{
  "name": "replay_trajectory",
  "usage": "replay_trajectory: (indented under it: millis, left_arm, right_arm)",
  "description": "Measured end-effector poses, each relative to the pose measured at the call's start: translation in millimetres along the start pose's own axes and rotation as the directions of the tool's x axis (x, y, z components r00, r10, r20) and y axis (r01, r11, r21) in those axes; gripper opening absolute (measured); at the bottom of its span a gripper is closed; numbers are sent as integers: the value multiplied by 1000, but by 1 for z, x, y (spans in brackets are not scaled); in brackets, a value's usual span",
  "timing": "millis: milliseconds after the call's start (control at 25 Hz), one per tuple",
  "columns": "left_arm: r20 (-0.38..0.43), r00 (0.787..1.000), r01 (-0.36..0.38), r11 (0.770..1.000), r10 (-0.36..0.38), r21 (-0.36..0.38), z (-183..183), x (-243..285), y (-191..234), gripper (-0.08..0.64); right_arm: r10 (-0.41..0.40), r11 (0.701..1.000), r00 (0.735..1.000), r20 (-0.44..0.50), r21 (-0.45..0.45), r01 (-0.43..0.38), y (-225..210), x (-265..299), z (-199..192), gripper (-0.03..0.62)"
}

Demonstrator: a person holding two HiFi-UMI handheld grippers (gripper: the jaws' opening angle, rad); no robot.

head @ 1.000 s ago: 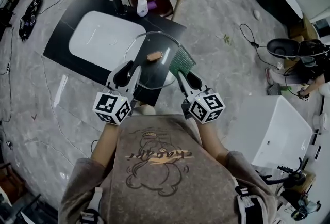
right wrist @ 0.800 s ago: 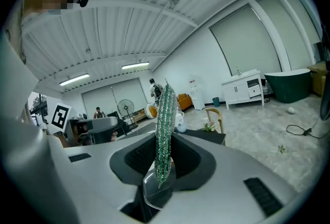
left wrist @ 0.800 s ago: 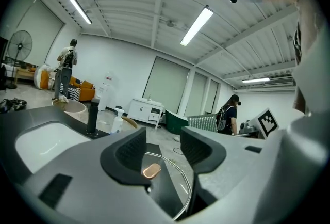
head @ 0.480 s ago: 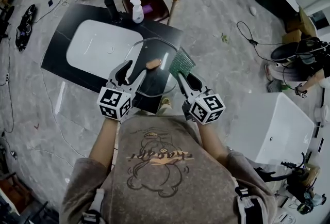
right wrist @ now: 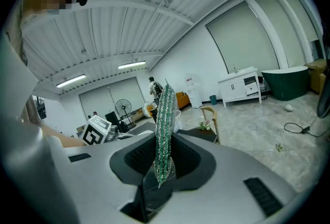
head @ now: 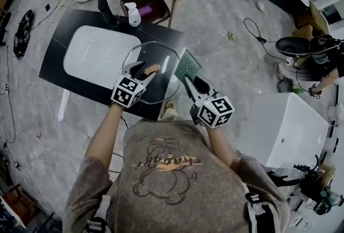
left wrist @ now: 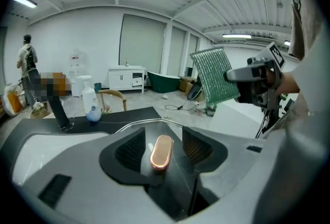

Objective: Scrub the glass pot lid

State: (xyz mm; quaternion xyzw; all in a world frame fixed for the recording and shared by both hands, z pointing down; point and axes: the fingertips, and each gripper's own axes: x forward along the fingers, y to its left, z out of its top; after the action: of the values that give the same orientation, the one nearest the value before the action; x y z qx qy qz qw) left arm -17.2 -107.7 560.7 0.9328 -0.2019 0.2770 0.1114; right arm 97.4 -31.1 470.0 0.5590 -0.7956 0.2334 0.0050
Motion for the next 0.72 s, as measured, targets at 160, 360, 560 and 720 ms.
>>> replay_trajectory:
  millis: [160, 360, 560, 720]
  left_arm:
    - [-88, 996, 9, 1000, -6, 29, -19, 26, 4, 225]
    - [-151, 988, 27, 998, -19, 51, -33, 45, 5, 225]
    - [-204, 977, 67, 996, -54, 56, -39, 52, 2, 223]
    - [-233, 968, 106, 993, -92, 48, -39, 53, -3, 190]
  right_arm:
    - [0, 1000, 1000, -10, 7, 0, -9, -3, -2, 95]
    - [2, 1000, 1000, -27, 16, -1, -19, -3, -6, 95]
    - [14, 1000, 999, -38, 26, -13, -25, 0, -8, 95]
    - [40, 999, 997, -62, 34, -38, -28, 2, -13, 95]
